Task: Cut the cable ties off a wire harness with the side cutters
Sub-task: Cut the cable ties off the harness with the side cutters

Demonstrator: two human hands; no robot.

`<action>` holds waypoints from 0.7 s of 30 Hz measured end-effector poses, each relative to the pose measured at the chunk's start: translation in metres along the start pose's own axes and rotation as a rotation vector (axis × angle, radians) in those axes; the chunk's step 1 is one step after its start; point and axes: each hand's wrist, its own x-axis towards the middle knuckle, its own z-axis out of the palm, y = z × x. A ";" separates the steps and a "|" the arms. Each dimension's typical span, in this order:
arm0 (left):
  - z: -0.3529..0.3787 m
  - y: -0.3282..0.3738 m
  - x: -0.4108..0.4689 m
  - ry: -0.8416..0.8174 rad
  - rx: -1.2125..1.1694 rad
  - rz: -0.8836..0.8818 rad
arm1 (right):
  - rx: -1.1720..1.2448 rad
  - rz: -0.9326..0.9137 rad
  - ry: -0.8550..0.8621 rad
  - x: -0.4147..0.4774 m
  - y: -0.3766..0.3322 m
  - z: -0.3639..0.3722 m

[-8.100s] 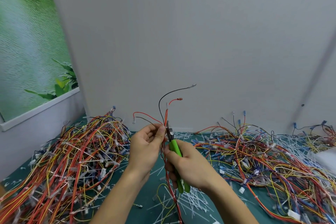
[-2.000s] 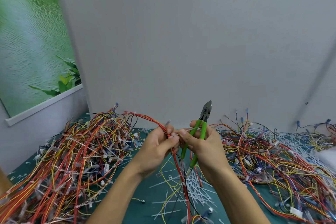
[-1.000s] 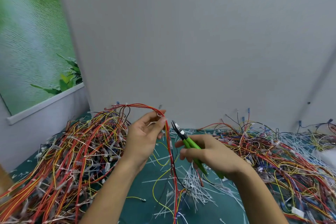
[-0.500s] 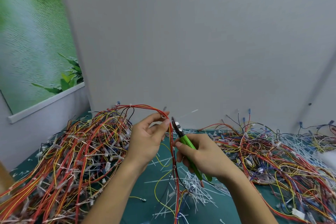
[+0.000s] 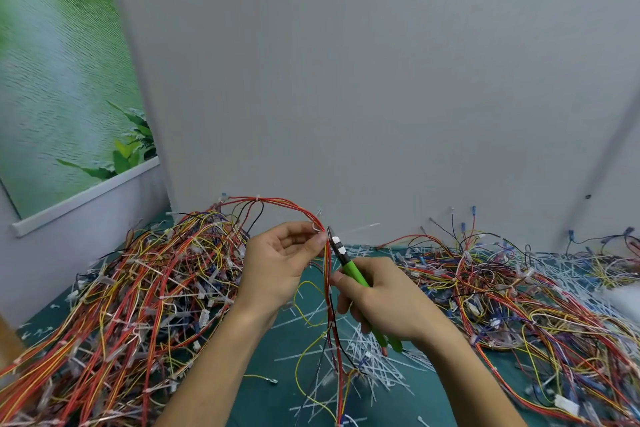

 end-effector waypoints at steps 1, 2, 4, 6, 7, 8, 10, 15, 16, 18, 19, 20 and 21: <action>0.000 0.001 0.000 0.003 0.001 0.000 | 0.011 0.002 0.002 0.000 0.000 0.000; 0.000 0.001 0.000 0.008 0.004 0.001 | 0.029 0.003 0.005 0.000 0.000 0.000; 0.001 0.002 0.000 0.018 0.016 0.010 | 0.061 0.005 0.013 0.000 -0.001 0.001; 0.001 0.002 -0.001 0.020 0.039 0.019 | 0.068 0.007 0.019 0.000 -0.001 0.003; 0.002 0.003 -0.001 0.018 0.049 0.024 | 0.076 0.010 0.017 0.000 -0.001 0.003; 0.001 0.003 -0.002 0.014 0.056 0.029 | 0.087 0.015 0.010 0.000 -0.001 0.004; 0.001 0.004 -0.003 0.003 0.070 0.034 | 0.117 0.016 -0.011 0.000 -0.002 0.003; 0.003 0.000 -0.004 -0.013 0.133 0.045 | 0.149 0.033 -0.035 0.000 -0.004 0.004; 0.003 -0.001 -0.004 -0.006 0.139 0.044 | 0.144 0.045 -0.031 0.000 -0.004 0.004; 0.003 -0.001 -0.004 0.005 0.144 0.040 | 0.121 0.064 -0.015 0.000 -0.003 0.004; 0.002 -0.002 -0.004 0.008 0.145 0.038 | 0.105 0.067 -0.007 0.000 -0.002 0.004; 0.002 -0.002 -0.004 0.009 0.144 0.036 | 0.094 0.065 -0.001 0.000 -0.002 0.004; 0.003 -0.002 -0.004 0.009 0.142 0.035 | 0.091 0.062 0.004 0.000 -0.002 0.004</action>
